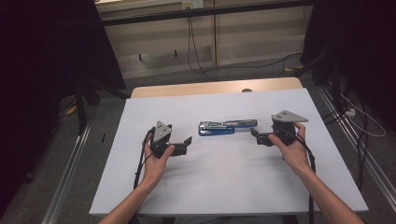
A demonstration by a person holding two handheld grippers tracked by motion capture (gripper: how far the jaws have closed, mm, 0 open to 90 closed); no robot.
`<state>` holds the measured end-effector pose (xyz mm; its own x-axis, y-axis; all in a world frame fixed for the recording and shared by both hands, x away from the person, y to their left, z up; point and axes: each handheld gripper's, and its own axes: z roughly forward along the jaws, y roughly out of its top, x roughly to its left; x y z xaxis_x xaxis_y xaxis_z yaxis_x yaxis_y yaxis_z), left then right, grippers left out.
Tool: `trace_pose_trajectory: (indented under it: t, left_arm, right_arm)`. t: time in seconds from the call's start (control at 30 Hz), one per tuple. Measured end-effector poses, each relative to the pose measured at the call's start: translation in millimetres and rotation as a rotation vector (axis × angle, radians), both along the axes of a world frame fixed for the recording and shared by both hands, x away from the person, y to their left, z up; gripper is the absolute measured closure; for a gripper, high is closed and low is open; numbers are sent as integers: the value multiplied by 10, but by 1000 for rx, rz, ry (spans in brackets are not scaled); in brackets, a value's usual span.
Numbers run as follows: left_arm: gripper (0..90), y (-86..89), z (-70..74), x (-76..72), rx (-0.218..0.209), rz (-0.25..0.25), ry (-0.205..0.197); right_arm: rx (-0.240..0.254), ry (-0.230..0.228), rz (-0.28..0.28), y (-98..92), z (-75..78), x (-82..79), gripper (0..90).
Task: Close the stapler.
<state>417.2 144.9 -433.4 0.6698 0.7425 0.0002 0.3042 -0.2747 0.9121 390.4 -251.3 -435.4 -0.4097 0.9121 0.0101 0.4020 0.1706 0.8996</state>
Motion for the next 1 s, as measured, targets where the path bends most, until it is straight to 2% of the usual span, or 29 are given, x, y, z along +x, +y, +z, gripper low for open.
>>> trace_pose_trajectory:
  t: [0.07, 0.17, 0.27, 0.3, 0.37, 0.43, 0.53, 0.7, 0.77, 0.83, 0.9, 1.0]
  left_arm:
    - [83, -25, 4, 42, -9, 12, -6]
    - [87, -87, 32, 94, 13, -4, -4]
    - [72, -149, 37, 126, 7, -3, -34]
    - [61, -171, 41, 144, 26, -11, -25]
    - [53, -219, 41, 188, 29, -20, -17]
    - [54, -255, 38, 234, 7, -16, -14]
    - [53, -304, 31, 298, 2, -20, -6]
    - [52, -365, 42, 382, -8, -13, -26]
    - [52, -399, 40, 405, 2, -11, -31]
    - [51, -419, 16, 420, -14, -19, -32]
    - [51, -435, -15, 420, -22, -22, -7]
    - [52, -446, -46, 402, 0, -56, 16]
  right_arm:
    - [3, 7, 5, -3, -19, -8, 15]
    - [0, 7, 0, -11, -22, -3, 15]
    - [11, 11, -3, -21, -31, 3, 16]
    - [15, 18, -2, -24, -39, 6, 16]
    - [19, 28, 4, -31, -56, 15, 17]
    - [37, 33, 9, -32, -67, 23, 27]
    - [33, 35, 18, -25, -74, 28, 39]
    - [30, 44, 11, -29, -103, 51, 55]
    - [18, 46, 13, -28, -115, 57, 108]
    - [22, 60, 17, -26, -132, 66, 126]
    - [13, 69, 8, -22, -149, 71, 158]
    - [8, 85, 12, -28, -163, 74, 240]
